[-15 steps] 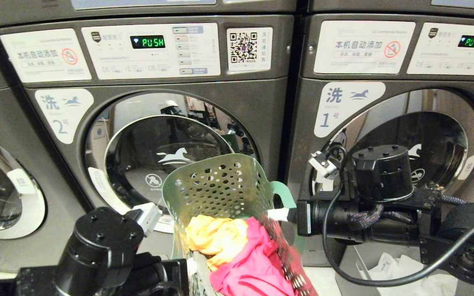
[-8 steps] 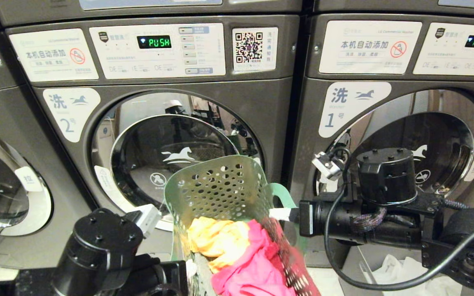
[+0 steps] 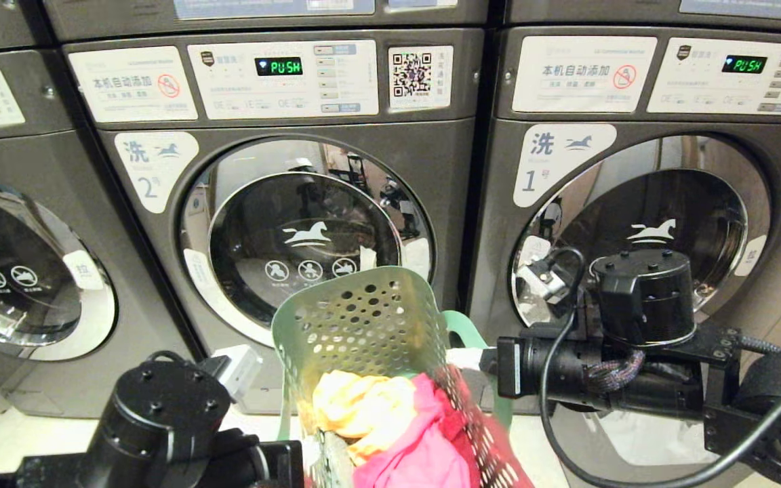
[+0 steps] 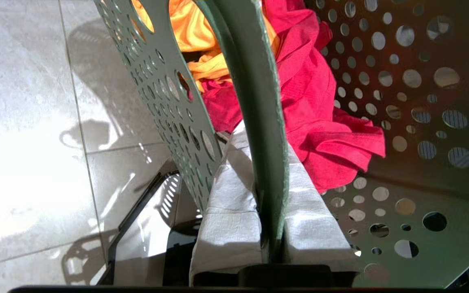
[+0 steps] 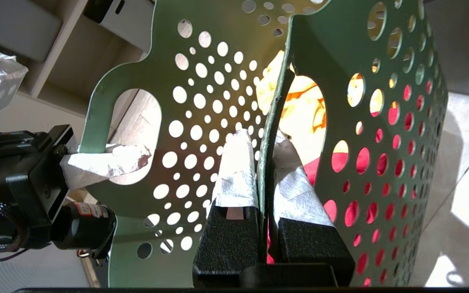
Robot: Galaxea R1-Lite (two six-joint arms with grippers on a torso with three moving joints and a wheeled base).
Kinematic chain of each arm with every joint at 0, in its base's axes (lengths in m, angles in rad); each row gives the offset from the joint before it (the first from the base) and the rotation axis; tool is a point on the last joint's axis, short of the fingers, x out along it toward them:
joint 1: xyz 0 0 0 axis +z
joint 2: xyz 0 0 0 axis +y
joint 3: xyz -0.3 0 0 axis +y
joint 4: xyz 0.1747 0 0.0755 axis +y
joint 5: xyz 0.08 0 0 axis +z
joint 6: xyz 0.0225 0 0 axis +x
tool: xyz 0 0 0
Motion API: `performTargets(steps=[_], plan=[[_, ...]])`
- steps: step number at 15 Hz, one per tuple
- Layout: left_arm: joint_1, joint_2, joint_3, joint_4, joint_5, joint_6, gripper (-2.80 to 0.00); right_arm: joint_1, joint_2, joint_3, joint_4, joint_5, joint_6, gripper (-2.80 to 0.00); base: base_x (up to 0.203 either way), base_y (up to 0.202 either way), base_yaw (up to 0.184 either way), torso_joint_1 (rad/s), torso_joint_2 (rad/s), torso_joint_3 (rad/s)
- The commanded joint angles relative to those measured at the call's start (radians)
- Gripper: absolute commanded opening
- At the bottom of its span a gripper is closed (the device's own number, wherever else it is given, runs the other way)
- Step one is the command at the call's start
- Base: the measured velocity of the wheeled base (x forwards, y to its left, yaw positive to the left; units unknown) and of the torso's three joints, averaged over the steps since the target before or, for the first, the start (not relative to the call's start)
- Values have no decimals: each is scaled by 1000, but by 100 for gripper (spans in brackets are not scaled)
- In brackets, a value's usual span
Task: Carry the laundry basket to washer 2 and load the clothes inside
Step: Pick up the clothes basket and put it beside the washing machine
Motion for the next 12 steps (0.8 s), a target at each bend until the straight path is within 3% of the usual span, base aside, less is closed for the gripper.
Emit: performTargets(steps=[1,3,8,12], plan=[[0,9,-7,-2,2,-2,-280,-1,-3,6,-2,-3,3,-280,-200,0,4,2,7,2],[0,15,-9,-2,-1,0,-280,0,5,10,-1,-78,4,-280,-140,0,2,-2,0,11],[0,135,-83,-10,-9,17,-280,-2,37,49,10,-282,-10,-280,0,0,0,0,0,0],[1,274,-248,-12,-40,15,-280,-82,37,43,3,-296,5,-280,0,0,0,0,0,0]])
